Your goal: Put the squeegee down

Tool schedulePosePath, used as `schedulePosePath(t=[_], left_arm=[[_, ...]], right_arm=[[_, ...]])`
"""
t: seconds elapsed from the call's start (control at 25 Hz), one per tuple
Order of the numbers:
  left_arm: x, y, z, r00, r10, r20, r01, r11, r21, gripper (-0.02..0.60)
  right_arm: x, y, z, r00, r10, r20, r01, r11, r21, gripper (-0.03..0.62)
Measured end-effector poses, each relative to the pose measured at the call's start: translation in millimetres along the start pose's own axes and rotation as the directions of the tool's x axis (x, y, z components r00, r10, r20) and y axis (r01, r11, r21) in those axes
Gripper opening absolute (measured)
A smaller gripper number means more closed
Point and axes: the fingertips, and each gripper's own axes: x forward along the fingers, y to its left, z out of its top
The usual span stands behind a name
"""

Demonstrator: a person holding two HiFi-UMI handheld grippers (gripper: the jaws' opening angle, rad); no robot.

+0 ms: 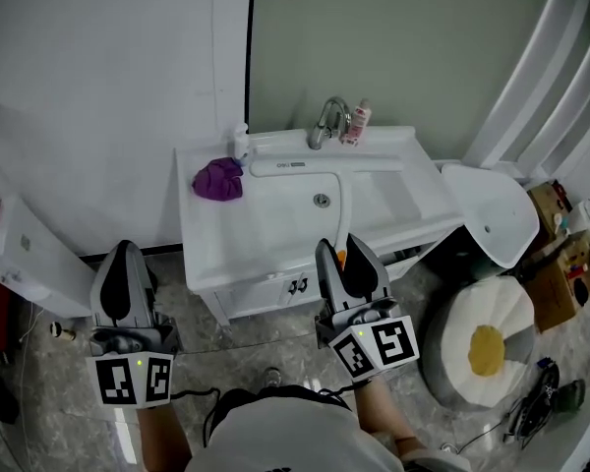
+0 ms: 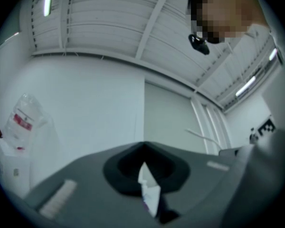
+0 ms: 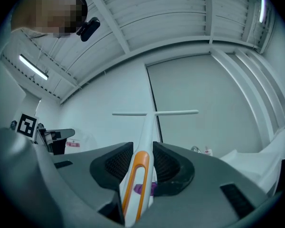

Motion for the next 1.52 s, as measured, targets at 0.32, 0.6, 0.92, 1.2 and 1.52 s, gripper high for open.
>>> schedulePosePath(t=[0.32,0.6,0.92,1.2,1.52], left_arm=[[41.5,29.8,-29.2,0.998,0.050,-0.036,-0.050,0.999,0.008,0.008],[104.9,51.4,-54.3,0.998,-0.037,-0.056,0.037,0.999,0.003,0.008],[172.3,105.9,-74.8,0.993,-0.098,-0.065,0.096,0.995,-0.031,0.008],[209.5,153.6,-104.0,0.986,-0.121,-0.110,0.117,0.992,-0.045,0.008],[242.9,185.2,-137.9,0.973,-0.165,-0.163,0.156,0.985,-0.071,0.008]], right_arm=[[56.7,-10.4,-28.5,0.999,0.024,-0.048,-0.023,1.000,0.017,0.127],[117.1,-8.5,-55.0,0.997,-0.001,-0.080,0.003,1.000,0.029,0.127],[194.3,8.7,-97.8,0.989,-0.035,-0.143,0.040,0.999,0.032,0.126],[242.7,21.9,-165.6,0.958,-0.071,-0.279,0.089,0.995,0.051,0.127],[270.7,19.8,-245.1,0.888,-0.135,-0.439,0.171,0.984,0.041,0.126]])
